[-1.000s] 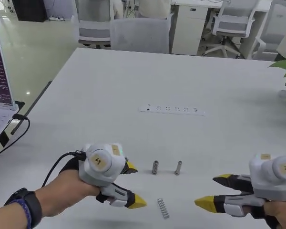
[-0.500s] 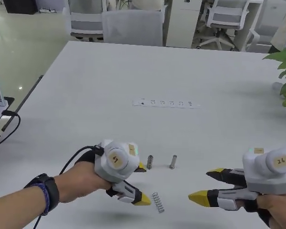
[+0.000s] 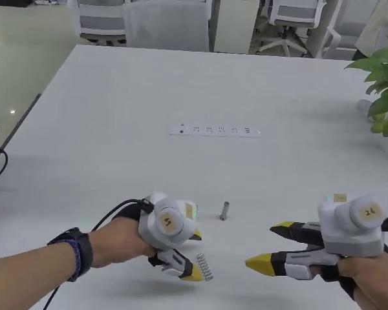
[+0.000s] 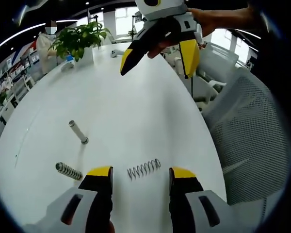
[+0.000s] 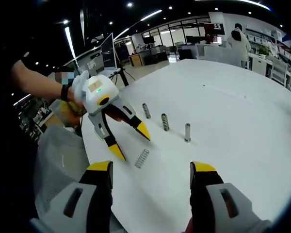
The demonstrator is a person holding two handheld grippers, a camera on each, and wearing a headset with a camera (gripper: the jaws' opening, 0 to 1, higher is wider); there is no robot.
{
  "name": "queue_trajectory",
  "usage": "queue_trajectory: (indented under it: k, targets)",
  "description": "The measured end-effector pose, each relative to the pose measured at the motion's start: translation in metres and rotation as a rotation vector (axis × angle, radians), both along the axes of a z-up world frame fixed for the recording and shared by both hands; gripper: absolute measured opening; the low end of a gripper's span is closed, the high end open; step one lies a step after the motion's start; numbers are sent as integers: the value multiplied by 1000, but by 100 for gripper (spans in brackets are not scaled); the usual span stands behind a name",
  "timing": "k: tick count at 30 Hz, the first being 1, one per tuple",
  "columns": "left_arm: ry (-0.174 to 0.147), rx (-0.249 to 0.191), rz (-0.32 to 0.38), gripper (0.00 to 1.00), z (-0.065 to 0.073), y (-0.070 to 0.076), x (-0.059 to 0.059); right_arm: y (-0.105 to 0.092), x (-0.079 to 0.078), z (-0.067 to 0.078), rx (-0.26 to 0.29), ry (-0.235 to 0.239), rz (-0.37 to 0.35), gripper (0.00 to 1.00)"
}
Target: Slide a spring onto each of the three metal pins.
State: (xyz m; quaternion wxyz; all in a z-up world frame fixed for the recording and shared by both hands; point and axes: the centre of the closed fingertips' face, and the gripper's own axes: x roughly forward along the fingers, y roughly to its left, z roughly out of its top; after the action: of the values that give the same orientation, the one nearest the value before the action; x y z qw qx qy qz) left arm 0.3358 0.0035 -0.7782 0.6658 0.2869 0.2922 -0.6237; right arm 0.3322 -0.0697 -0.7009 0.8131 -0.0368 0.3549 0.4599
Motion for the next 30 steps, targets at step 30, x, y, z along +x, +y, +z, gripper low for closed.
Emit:
queue_trajectory:
  k: [30]
  targets:
    - [-29, 115, -155, 24, -24, 9, -12, -2, -10, -3, 2, 9, -1, 64]
